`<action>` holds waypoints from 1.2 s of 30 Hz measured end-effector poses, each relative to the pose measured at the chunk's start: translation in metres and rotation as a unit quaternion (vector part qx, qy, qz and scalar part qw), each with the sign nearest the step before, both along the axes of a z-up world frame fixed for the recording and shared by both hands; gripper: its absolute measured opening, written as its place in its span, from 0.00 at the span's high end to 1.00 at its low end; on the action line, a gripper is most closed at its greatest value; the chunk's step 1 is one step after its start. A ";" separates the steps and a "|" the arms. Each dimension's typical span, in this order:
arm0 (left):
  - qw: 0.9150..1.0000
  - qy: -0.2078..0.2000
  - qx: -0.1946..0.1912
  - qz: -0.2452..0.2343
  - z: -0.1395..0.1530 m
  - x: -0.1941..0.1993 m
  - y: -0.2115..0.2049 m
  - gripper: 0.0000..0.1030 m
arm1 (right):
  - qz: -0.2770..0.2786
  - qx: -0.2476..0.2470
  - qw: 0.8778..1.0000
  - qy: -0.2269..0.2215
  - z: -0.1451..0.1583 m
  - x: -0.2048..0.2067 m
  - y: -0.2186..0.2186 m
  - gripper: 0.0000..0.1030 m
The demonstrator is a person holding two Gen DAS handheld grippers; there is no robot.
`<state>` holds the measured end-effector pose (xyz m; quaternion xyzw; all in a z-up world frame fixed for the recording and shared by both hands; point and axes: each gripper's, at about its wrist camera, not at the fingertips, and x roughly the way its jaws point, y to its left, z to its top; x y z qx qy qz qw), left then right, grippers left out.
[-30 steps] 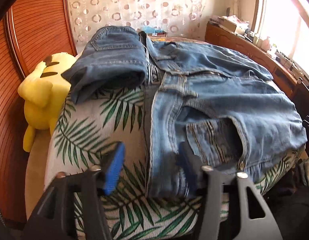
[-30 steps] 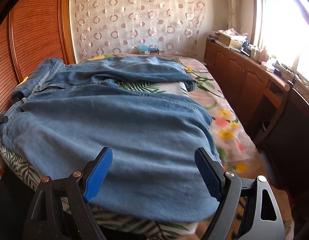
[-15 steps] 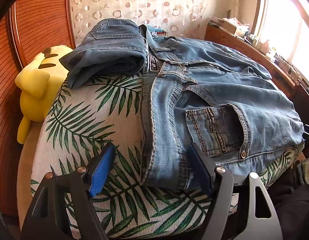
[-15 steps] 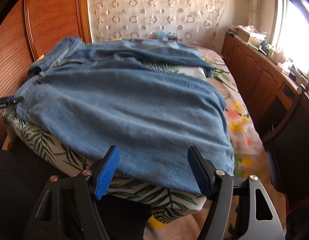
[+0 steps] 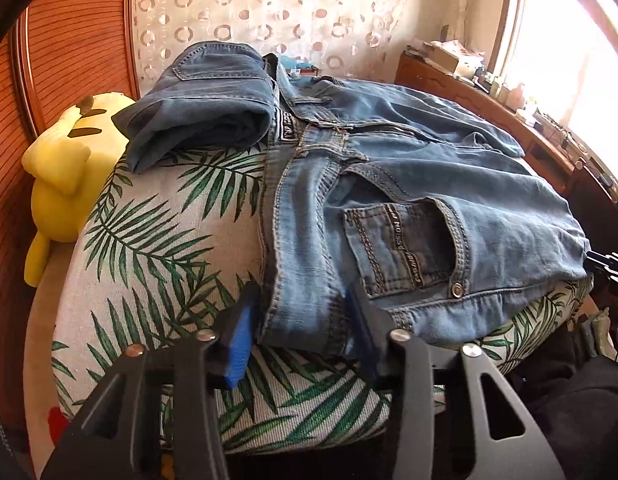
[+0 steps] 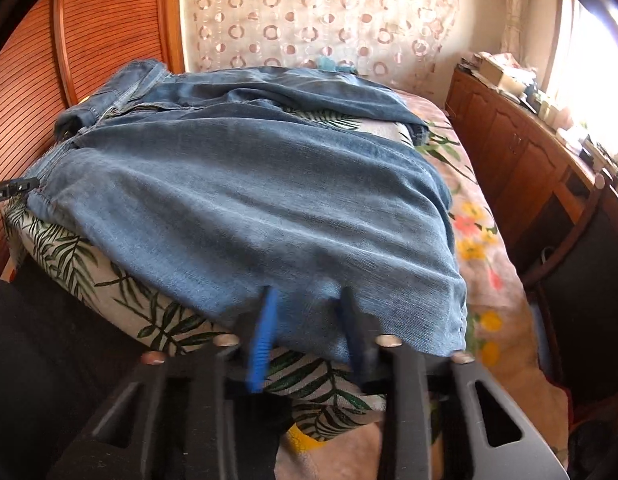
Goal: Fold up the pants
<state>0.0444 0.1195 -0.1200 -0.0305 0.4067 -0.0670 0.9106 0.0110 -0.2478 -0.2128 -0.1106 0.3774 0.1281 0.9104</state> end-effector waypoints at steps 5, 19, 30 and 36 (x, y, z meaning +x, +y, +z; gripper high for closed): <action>1.000 -0.016 -0.001 -0.006 0.009 -0.007 -0.002 0.85 | 0.009 -0.010 1.000 0.002 -0.003 0.001 -0.002 0.99; 0.997 -0.076 0.020 -0.011 0.067 -0.035 -0.011 0.95 | 0.017 -0.044 0.990 -0.135 0.101 0.008 0.002 1.00; 0.998 -0.060 0.017 -0.013 0.055 -0.014 -0.007 0.95 | 0.051 -0.026 0.988 -0.144 0.088 0.056 0.035 1.00; 0.998 -0.048 0.024 -0.020 0.043 0.005 -0.016 0.95 | 0.054 0.022 0.996 -0.072 0.059 0.100 0.030 0.98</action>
